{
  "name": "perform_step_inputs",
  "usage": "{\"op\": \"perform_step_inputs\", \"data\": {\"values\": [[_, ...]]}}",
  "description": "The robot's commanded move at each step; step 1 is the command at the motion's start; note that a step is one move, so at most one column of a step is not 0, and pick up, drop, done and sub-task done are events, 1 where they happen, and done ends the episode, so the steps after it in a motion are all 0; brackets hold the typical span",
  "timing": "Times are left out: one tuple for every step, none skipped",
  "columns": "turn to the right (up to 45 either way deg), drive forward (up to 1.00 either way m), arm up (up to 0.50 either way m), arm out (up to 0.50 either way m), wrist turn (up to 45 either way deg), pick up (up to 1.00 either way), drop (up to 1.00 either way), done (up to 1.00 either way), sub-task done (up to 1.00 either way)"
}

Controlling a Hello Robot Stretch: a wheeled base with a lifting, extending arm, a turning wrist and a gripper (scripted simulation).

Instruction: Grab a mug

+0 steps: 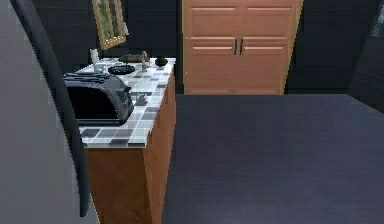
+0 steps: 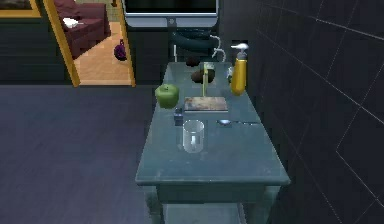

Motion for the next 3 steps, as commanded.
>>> {"op": "perform_step_inputs", "data": {"values": [[0.0, 0.0, 0.5, 0.0, 0.0, 0.0, 0.0, 0.0, 0.0], [0.0, 0.0, 0.38, 0.0, 0.0, 0.0, 0.0, 0.0, 0.0], [0.0, 0.0, 0.0, 0.22, 0.0, 0.0, 0.0, 0.0, 0.0]]}}
